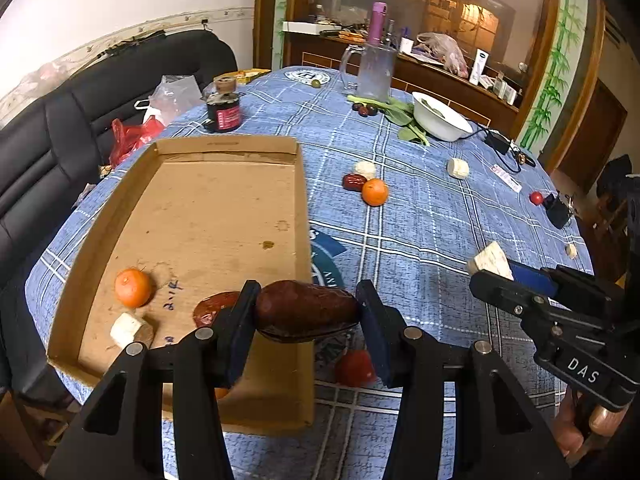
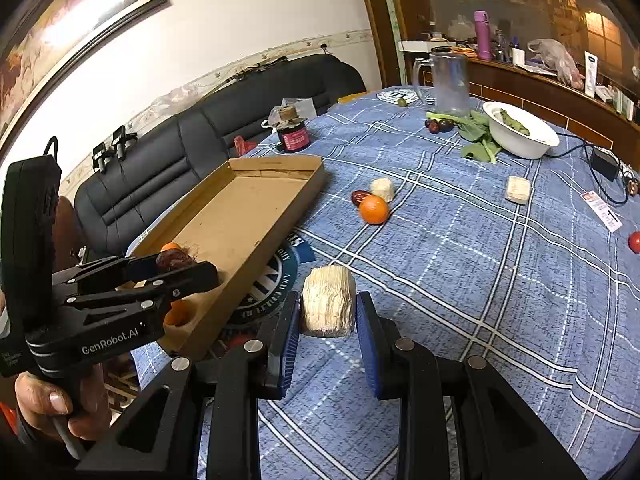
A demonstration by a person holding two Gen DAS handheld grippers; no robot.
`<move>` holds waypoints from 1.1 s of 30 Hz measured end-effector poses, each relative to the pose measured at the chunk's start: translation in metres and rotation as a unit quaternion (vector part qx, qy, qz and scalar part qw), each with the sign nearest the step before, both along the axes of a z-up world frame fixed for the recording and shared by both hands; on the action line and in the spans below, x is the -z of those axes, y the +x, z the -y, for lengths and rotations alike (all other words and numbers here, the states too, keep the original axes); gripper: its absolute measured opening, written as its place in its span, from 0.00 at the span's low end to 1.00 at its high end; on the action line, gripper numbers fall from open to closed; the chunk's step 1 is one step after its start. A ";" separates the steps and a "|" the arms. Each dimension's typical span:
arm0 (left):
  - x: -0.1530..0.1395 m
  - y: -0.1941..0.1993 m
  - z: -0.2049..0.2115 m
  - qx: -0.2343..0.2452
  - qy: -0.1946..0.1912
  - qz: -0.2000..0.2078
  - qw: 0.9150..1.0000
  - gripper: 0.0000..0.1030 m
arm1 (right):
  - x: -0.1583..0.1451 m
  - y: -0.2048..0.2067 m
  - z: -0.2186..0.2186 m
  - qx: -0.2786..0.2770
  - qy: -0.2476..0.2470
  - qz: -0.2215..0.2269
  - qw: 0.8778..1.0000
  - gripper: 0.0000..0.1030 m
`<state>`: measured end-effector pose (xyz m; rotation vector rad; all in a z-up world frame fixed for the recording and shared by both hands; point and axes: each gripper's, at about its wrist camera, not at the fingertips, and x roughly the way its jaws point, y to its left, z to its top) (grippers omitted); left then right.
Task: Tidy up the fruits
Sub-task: 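Grasp the dark date with the left tool while the right tool grasps a white bread piece, then carry the dark date in the left tool and the bread piece in the right tool over the tray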
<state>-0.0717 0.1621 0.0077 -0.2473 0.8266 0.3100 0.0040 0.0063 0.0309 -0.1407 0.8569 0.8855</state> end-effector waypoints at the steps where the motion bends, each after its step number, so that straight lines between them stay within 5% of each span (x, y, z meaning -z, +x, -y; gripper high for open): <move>1: 0.000 -0.002 -0.002 -0.002 -0.001 0.001 1.000 0.46 | 0.000 -0.001 -0.002 -0.001 -0.001 0.000 1.000 0.27; 33: 0.002 -0.022 -0.040 -0.034 -0.006 0.006 0.999 0.46 | -0.001 -0.025 -0.056 -0.053 -0.014 0.006 0.998 0.27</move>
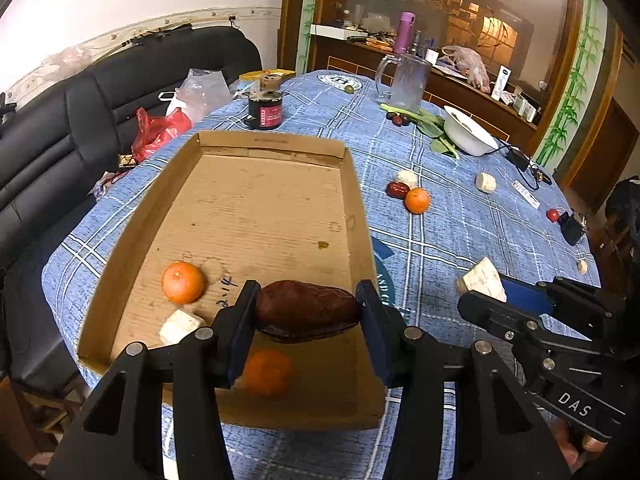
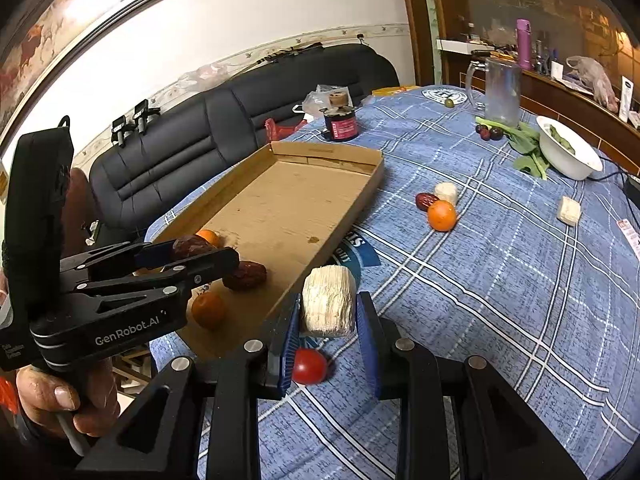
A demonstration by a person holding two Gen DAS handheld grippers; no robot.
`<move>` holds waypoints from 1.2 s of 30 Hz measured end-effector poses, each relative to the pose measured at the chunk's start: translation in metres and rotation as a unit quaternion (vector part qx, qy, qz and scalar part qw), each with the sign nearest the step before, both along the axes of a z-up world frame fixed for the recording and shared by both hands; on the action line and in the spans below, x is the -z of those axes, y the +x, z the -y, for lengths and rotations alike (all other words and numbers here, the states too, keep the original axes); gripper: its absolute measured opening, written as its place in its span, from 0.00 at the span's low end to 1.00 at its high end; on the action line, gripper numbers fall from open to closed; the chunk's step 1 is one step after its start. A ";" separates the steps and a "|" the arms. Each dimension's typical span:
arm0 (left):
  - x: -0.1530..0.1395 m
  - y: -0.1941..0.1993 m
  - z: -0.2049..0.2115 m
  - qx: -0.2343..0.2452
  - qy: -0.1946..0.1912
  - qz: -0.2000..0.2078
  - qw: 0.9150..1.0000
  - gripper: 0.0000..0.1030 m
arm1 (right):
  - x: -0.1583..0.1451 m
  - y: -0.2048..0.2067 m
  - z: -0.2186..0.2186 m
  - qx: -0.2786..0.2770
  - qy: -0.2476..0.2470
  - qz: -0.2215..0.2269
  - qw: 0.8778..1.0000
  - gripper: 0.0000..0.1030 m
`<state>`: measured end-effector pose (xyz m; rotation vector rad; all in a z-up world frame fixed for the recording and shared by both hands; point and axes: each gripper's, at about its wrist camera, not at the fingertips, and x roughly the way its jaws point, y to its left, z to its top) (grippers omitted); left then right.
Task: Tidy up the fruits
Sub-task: 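Carry the dark date in the left tool and the bread piece in the right tool over the tray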
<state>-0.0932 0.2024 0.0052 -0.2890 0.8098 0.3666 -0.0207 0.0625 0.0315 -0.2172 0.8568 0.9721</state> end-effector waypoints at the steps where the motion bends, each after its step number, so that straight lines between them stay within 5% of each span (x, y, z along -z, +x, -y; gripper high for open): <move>1: 0.000 0.000 -0.002 -0.001 0.000 0.000 1.000 0.46 | -0.001 0.000 -0.002 -0.001 0.000 0.000 1.000 0.27; 21: -0.005 0.008 -0.072 -0.056 0.002 -0.006 0.998 0.46 | 0.005 0.006 -0.065 -0.042 0.001 -0.008 0.999 0.27; 36: 0.027 0.045 -0.116 -0.072 0.011 -0.094 0.993 0.46 | 0.047 0.028 -0.148 -0.080 -0.058 -0.022 0.995 0.27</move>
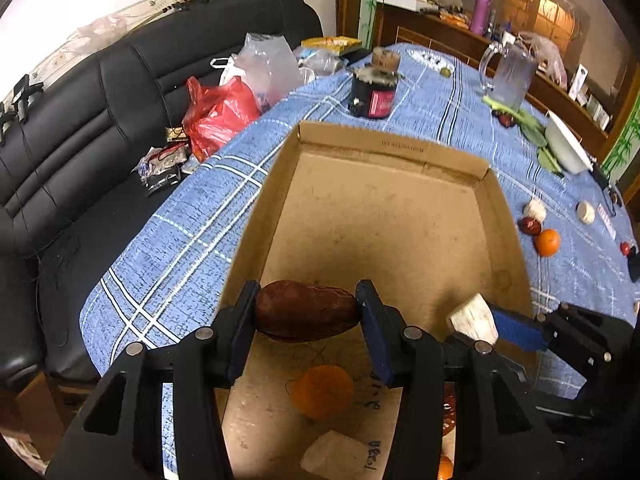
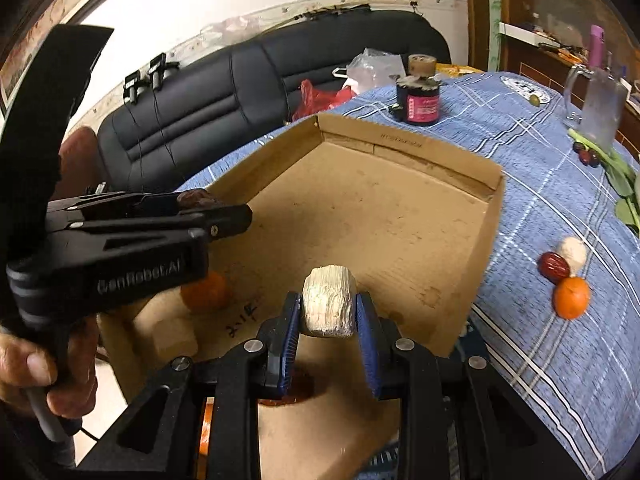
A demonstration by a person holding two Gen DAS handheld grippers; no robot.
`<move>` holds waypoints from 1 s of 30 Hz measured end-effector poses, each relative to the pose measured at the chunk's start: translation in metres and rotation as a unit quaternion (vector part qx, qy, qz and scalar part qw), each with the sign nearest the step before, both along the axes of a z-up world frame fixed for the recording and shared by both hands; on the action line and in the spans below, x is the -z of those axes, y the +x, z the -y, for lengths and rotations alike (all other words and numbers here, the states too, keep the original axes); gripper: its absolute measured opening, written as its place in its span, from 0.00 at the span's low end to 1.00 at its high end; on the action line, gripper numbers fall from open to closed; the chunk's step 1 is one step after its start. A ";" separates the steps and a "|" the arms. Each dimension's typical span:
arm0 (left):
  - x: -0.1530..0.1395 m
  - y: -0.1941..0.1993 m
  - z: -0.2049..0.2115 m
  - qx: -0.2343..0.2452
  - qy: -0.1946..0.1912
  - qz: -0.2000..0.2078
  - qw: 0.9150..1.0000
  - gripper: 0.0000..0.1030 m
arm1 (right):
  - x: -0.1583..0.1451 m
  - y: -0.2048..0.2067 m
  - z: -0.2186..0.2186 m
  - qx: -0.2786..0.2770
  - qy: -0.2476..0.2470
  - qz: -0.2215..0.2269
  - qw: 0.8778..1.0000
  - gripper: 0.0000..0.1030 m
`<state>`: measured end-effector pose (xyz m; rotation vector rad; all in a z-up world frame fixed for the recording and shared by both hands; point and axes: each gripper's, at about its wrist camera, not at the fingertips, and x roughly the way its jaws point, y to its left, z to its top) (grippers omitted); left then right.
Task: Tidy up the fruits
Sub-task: 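Carry the dark date in the left tool and the bread piece in the right tool over the tray, then open the left tool to drop the date while the right tool releases the bread piece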
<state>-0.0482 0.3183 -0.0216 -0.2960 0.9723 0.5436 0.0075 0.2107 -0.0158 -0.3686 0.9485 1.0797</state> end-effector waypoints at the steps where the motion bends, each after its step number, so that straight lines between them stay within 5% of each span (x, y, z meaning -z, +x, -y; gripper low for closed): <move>1: 0.003 0.001 0.000 0.000 -0.001 -0.006 1.000 0.46 | 0.002 0.001 -0.002 -0.002 -0.003 0.001 1.000 0.27; 16: 0.022 0.004 -0.006 -0.019 -0.035 -0.042 0.998 0.49 | 0.007 0.004 -0.004 -0.006 -0.012 0.004 1.000 0.38; 23: 0.006 -0.009 -0.001 -0.031 -0.035 -0.010 0.999 0.68 | -0.018 0.002 0.024 0.007 0.022 0.004 1.000 0.46; 30: -0.008 -0.021 0.011 -0.031 -0.046 0.021 0.998 0.69 | -0.036 0.000 0.063 0.029 0.049 -0.002 0.998 0.47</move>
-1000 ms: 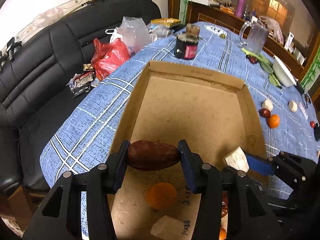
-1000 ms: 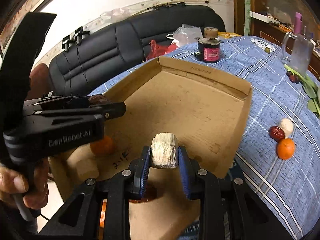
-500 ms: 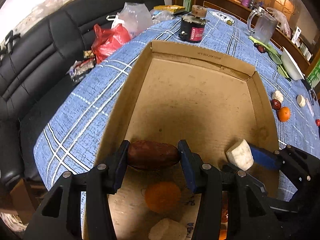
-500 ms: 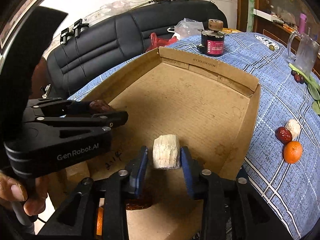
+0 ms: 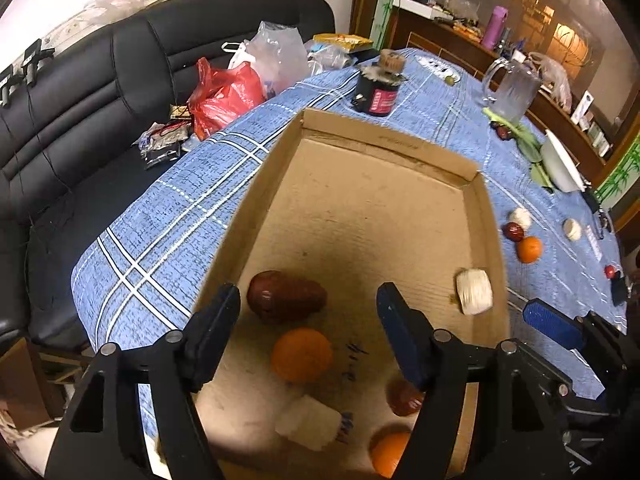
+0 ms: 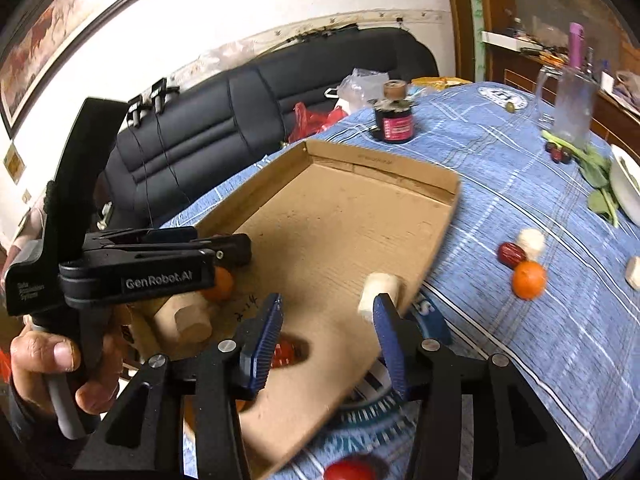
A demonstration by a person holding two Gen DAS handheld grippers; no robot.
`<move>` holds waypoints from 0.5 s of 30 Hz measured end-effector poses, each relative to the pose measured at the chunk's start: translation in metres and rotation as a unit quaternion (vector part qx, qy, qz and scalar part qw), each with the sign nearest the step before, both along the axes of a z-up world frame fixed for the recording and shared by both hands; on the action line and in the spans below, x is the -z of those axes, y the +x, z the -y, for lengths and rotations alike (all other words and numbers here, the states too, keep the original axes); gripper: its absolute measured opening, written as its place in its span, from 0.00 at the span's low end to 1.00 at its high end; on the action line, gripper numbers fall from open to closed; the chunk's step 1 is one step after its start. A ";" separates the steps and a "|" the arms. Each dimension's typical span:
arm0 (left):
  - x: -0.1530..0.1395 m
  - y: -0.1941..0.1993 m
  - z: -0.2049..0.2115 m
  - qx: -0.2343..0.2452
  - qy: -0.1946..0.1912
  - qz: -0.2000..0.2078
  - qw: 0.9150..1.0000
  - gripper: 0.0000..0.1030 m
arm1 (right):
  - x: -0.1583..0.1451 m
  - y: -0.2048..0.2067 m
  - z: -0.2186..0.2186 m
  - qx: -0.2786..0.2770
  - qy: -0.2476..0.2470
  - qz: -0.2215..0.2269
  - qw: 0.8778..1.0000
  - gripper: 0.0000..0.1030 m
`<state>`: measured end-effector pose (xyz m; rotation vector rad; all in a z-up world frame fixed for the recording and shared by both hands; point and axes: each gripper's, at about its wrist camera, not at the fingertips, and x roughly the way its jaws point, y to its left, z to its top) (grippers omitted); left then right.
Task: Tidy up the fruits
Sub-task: 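Open the left tool to drop the date while the right tool releases the bread piece, then grasp a red cherry tomato with the left tool while the right tool grasps a beige cube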
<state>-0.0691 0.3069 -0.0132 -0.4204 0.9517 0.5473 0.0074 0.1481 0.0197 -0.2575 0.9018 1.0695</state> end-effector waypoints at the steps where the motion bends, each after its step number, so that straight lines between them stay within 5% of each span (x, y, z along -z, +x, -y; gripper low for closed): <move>1: -0.002 -0.002 0.004 0.002 0.000 0.004 1.000 0.69 | -0.001 0.000 0.006 0.003 0.001 0.000 1.000 0.47; 15: -0.026 -0.002 0.074 0.070 -0.001 0.036 0.997 0.68 | 0.003 0.013 0.099 0.079 -0.001 -0.006 0.997 0.47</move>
